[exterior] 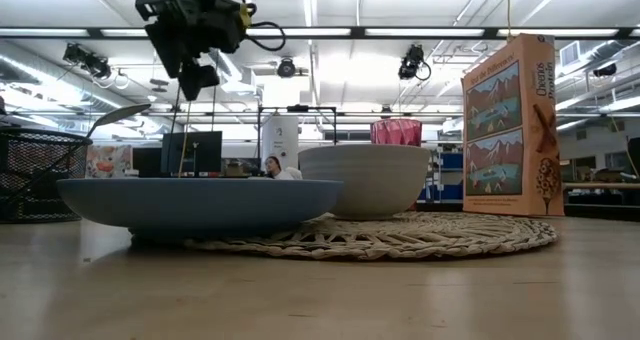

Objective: Arrange a breakfast setting
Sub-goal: Put the spoon on the right side of the white bowl

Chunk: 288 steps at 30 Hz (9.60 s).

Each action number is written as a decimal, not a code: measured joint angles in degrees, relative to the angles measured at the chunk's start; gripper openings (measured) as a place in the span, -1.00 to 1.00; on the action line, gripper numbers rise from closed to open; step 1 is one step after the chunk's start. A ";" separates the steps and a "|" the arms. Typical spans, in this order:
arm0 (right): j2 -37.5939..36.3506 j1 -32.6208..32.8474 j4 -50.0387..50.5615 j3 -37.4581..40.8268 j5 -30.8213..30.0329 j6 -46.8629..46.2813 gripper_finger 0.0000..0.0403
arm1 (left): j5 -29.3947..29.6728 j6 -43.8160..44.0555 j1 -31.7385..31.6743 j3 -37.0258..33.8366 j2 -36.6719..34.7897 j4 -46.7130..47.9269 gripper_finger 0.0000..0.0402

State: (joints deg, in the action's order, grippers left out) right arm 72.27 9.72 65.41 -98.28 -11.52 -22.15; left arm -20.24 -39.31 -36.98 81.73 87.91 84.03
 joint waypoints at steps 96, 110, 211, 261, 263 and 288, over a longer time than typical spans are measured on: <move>-4.81 -0.15 0.17 0.02 11.32 6.71 -0.34 | -7.22 -3.40 12.89 -14.06 4.22 5.64 -0.09; -4.81 -0.15 -1.10 0.02 11.19 7.15 -0.34 | -5.96 -5.51 13.83 -14.18 4.22 3.48 -0.38; 20.22 -9.20 -29.62 3.34 39.97 1.01 -0.10 | 17.27 -46.89 49.60 18.21 1.05 -36.03 -0.92; 18.39 -4.02 -10.01 3.72 17.64 -30.49 -0.95 | 31.72 -12.96 49.99 18.22 -8.73 -19.22 0.06; 18.36 -1.91 -7.26 4.61 13.21 -36.20 -0.95 | 32.02 -5.59 49.46 18.22 -11.07 -16.73 0.04; 18.38 14.39 -11.62 40.14 -25.08 -99.43 -0.95 | 35.92 38.23 46.45 18.17 -22.64 -17.09 -0.01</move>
State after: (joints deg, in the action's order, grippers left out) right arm 90.65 24.11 53.78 -58.14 -36.60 -121.58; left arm 15.68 -1.08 9.47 99.90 65.27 66.93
